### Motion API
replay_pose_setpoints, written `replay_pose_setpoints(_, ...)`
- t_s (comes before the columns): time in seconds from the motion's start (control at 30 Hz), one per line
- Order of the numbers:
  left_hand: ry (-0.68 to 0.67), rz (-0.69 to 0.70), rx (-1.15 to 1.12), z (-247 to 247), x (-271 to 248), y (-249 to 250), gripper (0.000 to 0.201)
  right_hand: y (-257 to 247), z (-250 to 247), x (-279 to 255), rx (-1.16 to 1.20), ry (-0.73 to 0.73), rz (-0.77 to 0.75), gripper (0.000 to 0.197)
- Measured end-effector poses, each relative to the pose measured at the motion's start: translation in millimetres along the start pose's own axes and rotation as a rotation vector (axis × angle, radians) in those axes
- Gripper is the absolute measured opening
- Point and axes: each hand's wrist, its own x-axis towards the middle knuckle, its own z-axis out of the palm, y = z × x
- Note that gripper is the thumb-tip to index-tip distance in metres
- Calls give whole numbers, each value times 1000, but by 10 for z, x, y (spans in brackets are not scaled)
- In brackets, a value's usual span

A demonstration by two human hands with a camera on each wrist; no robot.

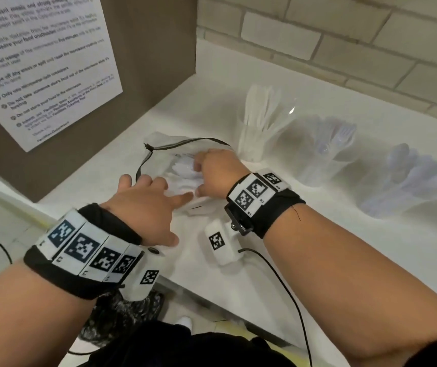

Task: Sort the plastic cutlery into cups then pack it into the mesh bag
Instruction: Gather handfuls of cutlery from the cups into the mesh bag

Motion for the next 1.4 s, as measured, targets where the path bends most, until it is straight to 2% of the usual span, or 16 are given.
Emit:
replay_pose_setpoints(0.07, 5, 1, -6, 10, -2, 10, 87, -17, 4, 16, -22, -9, -6, 36)
replay_pose_setpoints(0.27, 20, 35, -30, 16, -22, 7, 86, -73, 21, 144, -48, -123, 23, 27)
replay_pose_setpoints(0.43, 37, 69, -28, -21, -58, -68, 77, -40, 42, 242, 12, -69, 79, 22)
replay_pose_setpoints(0.57, 33, 68, -50, -18, -58, -97, 73, -51, -75, 212, -50, -192, 126, 26)
replay_pose_setpoints(0.63, 44, 60, -53, -6, -41, -89, 72, -57, -120, 206, -59, -251, 126, 16)
replay_pose_setpoints(0.67, 49, 57, -60, 1, -35, -86, 72, -59, -131, 201, -47, -266, 127, 19)
replay_pose_setpoints(0.77, 43, 62, -82, 24, -17, -76, 75, -74, -123, 155, -29, -275, 91, 45)
replay_pose_setpoints(0.83, 40, 66, -89, 30, -12, -72, 77, -100, -87, 134, -16, -273, 125, 53)
replay_pose_setpoints(0.93, 36, 66, -109, 38, -9, -63, 77, -78, -12, 192, 33, -293, 175, 42)
replay_pose_setpoints(1.07, 39, 57, -124, 30, 5, -53, 73, -52, 12, 188, 104, -318, 151, 33)
replay_pose_setpoints(1.17, 50, 52, -126, -1, 11, -56, 71, -33, -1, 169, 141, -287, 145, 26)
replay_pose_setpoints(1.27, 58, 44, -117, -22, 12, -81, 71, -24, 3, 145, 79, -245, 114, 23)
replay_pose_setpoints(1.33, 70, 32, -104, -38, 13, -99, 70, -20, 33, 140, 77, -210, 87, 13)
replay_pose_setpoints(1.4, 80, 25, -89, -52, 11, -107, 68, -18, 63, 143, 99, -206, 84, 17)
